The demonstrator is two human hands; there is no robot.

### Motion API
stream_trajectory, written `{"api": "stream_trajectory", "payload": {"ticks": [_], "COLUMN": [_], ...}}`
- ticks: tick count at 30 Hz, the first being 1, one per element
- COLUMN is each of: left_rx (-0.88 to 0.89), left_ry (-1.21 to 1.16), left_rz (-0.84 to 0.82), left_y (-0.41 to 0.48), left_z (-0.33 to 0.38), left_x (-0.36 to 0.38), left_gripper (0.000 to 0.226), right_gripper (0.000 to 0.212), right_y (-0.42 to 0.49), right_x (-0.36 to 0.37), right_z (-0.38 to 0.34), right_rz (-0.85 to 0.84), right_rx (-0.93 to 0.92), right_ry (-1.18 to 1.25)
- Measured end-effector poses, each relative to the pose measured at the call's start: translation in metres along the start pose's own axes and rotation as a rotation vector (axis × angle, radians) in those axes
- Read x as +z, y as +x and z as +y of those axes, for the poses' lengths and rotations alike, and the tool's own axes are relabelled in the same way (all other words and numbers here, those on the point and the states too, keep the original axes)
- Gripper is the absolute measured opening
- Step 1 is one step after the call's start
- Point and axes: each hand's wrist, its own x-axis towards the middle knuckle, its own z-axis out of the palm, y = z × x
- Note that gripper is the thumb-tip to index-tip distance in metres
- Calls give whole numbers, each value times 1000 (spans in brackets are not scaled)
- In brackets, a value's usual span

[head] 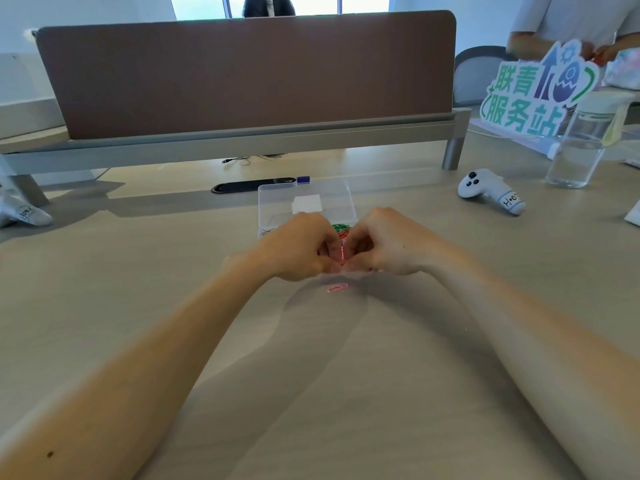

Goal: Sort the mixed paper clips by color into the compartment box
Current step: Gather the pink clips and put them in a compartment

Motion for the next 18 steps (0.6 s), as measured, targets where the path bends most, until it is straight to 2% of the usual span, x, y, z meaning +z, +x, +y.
{"api": "stream_trajectory", "payload": {"ticks": [4,8,12,15,18], "left_rx": [-16,-42,-38,-39,-13], "left_ry": [-96,-135,-112,-97,-22], "left_rz": [247,330,259,217,-40], "left_y": [15,25,25,18,7], "left_z": [-3,-3,-9,-10,-3], "left_x": [-3,9,15,5,-4], "left_gripper": [5,6,12,11,13], "right_gripper": [6,10,19,17,9], "right_y": [8,16,17,13,8], "right_x": [-5,3,7,6,4], "right_z": [10,19,22,22,24], "right_rz": [254,318,217,236,259], "right_rx": [8,27,31,20,-3], "right_ry": [84,56,-1,-6,18]}}
